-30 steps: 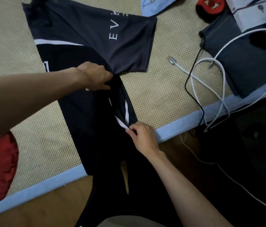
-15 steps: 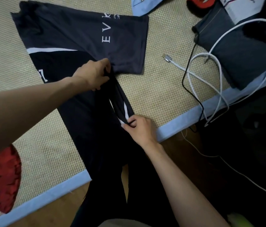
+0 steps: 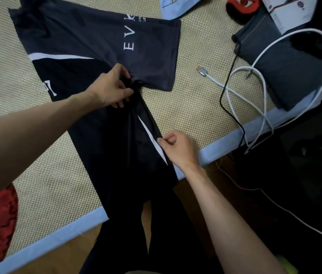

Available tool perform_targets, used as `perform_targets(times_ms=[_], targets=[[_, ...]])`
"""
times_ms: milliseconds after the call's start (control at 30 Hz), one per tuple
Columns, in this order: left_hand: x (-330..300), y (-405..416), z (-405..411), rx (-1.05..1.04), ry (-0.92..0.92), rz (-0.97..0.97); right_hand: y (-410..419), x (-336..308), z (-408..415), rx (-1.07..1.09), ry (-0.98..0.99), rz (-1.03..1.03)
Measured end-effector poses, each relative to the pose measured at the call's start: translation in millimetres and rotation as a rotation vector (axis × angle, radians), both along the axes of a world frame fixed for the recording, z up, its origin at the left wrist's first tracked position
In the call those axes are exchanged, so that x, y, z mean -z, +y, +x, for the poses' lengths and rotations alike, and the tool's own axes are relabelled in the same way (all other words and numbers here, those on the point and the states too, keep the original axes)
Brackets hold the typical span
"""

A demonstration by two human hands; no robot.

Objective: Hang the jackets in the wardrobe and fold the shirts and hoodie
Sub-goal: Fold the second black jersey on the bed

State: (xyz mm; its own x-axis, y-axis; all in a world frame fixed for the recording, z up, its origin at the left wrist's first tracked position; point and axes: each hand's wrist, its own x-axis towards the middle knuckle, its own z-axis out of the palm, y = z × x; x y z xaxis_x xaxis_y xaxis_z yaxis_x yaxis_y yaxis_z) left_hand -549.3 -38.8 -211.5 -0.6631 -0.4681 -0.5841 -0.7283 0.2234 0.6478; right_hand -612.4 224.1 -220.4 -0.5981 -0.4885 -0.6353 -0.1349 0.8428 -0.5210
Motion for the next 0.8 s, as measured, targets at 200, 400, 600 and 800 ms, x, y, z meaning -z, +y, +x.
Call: perform_targets(times_ms=[200, 400, 600, 800], targets=[[12.7, 1.3, 4.4, -0.02, 0.034, -0.079, -30.5, 6.3, 9.9, -0.219, 0.189, -0.001], [27.9, -4.5, 16.5, -0.033, 0.127, -0.197, -35.3, 14.4, -13.8, -0.184, 0.019, 0.085], [40.7, -18.8, 16.1, 0.024, 0.053, -0.654, -98.9, 14.0, -71.4, 0.598, -0.483, -0.277], [59.2, -63.2, -8.9, -0.009, -0.101, -0.747, -175.1, 21.1, -90.6, 1.119, -0.945, -0.602]])
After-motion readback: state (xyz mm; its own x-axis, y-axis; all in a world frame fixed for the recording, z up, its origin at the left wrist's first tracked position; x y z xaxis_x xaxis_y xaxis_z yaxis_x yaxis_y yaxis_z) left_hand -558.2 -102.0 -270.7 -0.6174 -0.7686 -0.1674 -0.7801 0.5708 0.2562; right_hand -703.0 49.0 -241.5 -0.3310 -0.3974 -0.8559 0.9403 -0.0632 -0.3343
